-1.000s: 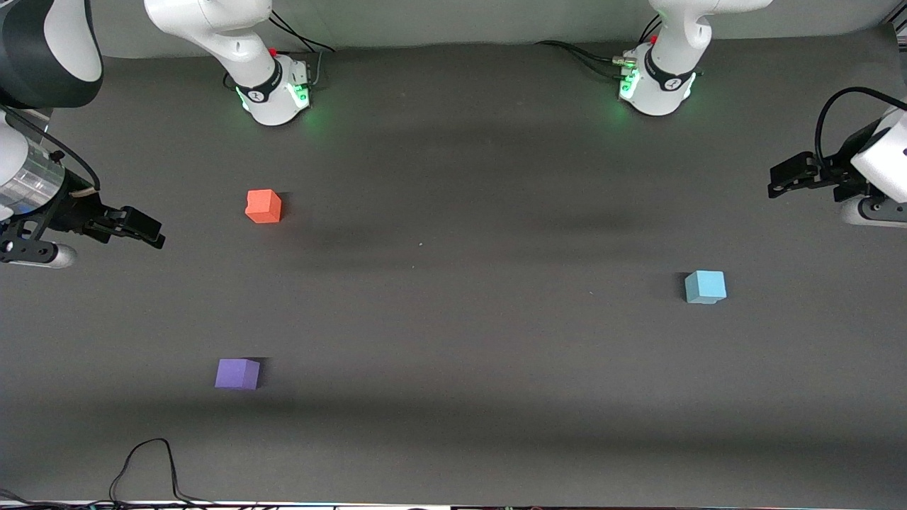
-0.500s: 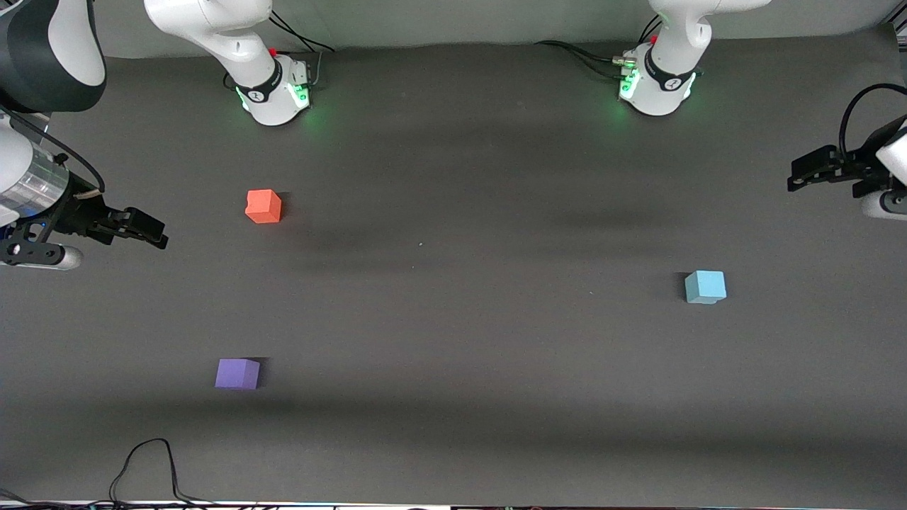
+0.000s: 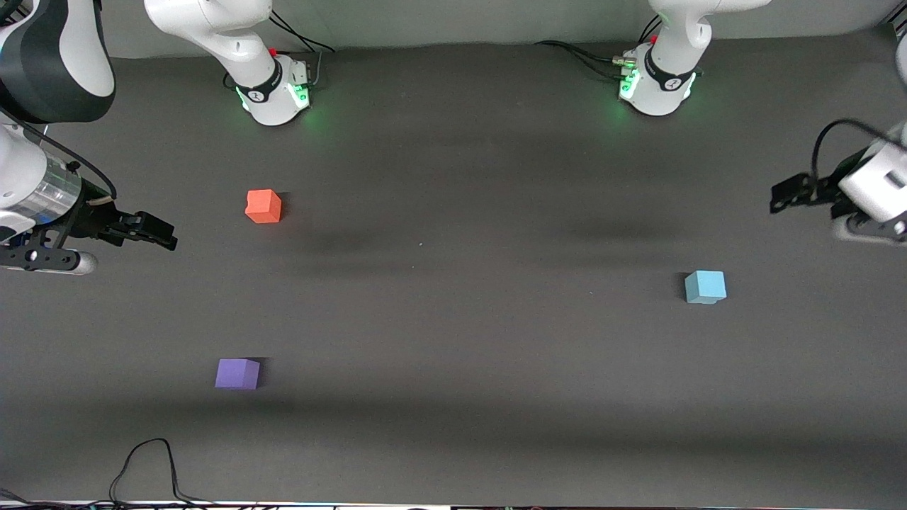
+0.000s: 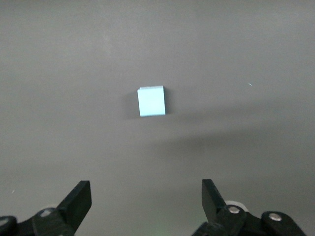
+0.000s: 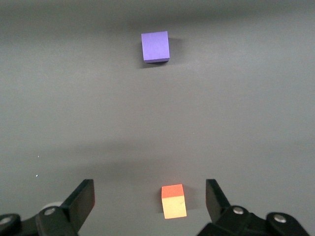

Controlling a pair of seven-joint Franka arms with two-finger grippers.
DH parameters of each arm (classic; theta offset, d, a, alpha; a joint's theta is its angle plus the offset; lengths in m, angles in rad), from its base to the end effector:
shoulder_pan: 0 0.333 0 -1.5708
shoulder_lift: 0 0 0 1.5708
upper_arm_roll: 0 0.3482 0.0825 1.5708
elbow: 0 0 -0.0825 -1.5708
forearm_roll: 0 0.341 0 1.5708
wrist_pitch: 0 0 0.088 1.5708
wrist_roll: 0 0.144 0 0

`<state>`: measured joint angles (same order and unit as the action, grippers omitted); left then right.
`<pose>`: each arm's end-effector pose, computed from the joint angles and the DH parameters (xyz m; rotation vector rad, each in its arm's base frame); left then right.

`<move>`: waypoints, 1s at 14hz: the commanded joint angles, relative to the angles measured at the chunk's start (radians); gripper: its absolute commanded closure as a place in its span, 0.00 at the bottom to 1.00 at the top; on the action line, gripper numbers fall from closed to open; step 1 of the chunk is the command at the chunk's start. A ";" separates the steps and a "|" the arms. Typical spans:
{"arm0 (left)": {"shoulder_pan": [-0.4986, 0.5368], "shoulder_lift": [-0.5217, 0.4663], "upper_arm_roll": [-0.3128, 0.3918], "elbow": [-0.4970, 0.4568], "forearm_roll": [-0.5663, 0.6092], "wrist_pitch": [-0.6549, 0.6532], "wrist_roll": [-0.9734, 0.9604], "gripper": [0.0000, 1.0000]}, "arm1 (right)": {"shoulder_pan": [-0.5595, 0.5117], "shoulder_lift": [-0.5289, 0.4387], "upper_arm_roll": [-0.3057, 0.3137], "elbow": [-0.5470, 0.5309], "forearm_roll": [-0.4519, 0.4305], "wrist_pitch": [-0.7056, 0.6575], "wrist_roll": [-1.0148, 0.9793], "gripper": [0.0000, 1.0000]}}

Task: Place blue block between orange and purple blocks
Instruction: 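Lower the left gripper and close it on the light-blue cube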

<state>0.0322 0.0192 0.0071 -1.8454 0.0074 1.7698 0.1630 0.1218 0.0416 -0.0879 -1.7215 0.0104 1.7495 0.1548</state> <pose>0.5130 0.0211 0.5081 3.1296 -0.1966 -0.1491 0.5330 0.0202 0.5482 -3.1303 0.1924 0.0219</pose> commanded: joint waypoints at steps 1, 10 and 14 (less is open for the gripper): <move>-0.003 0.059 0.001 -0.096 0.013 0.156 0.010 0.00 | 0.007 0.014 -0.007 -0.004 0.016 0.025 -0.021 0.00; 0.020 0.335 0.001 -0.281 0.028 0.672 0.015 0.00 | 0.001 0.035 -0.013 0.051 0.022 -0.001 -0.008 0.00; 0.020 0.399 0.001 -0.310 0.028 0.752 0.001 0.00 | -0.004 0.049 -0.013 0.086 0.022 -0.027 -0.008 0.00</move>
<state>0.0491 0.4172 0.0084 -2.1389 0.0247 2.5024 0.1636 0.1180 0.0667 -0.0972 -1.6803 0.0148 1.7533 0.1549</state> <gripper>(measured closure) 0.000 0.000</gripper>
